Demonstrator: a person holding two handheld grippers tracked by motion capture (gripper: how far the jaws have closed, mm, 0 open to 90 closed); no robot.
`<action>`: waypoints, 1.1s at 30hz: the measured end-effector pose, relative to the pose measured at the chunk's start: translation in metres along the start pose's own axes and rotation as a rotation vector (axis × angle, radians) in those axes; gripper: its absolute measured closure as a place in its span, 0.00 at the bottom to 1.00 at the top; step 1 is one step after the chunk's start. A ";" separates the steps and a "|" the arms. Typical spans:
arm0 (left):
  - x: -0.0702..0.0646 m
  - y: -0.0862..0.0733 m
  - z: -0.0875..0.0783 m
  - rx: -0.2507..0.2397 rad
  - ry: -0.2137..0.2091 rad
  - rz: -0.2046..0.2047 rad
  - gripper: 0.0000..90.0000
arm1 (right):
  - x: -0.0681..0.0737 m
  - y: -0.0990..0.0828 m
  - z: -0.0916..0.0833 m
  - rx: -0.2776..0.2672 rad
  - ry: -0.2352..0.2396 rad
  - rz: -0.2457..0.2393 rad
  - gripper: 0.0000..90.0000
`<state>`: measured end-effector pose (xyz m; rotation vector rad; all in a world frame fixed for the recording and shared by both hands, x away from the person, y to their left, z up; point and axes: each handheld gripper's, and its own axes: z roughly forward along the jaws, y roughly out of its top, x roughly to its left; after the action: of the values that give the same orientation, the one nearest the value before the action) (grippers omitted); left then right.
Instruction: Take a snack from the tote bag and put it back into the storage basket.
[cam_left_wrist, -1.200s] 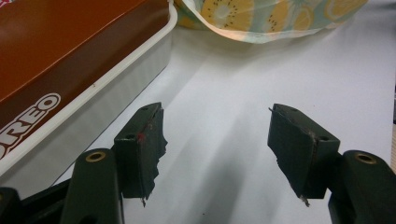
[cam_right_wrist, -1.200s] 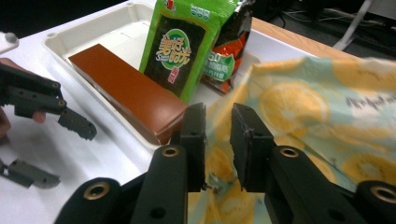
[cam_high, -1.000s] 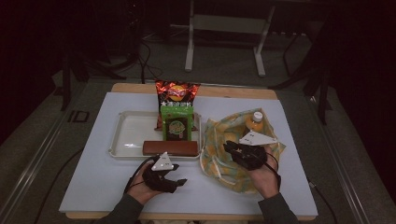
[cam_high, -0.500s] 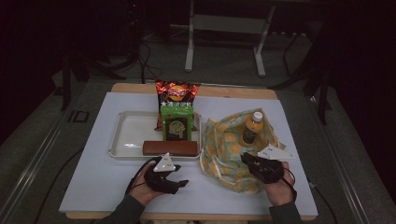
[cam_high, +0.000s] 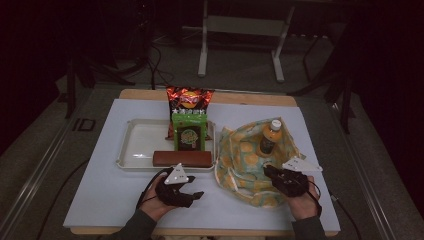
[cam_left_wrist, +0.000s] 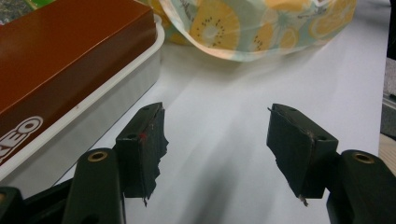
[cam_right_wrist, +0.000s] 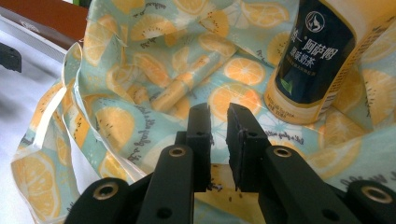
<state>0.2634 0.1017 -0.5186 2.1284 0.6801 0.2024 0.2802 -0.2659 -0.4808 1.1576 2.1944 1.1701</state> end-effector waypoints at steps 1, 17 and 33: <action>-0.001 0.002 0.001 0.001 -0.001 0.000 0.40 | -0.001 0.000 0.000 0.000 0.003 0.005 0.88; -0.007 0.033 -0.006 -0.058 0.003 -0.020 0.41 | -0.001 -0.003 0.003 -0.007 0.025 0.012 0.86; -0.008 0.088 0.026 -0.066 -0.051 0.006 0.40 | -0.004 -0.007 0.005 0.001 0.025 0.021 0.85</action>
<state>0.3011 0.0375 -0.4647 2.0654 0.6290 0.1706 0.2828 -0.2685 -0.4897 1.1759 2.2069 1.1985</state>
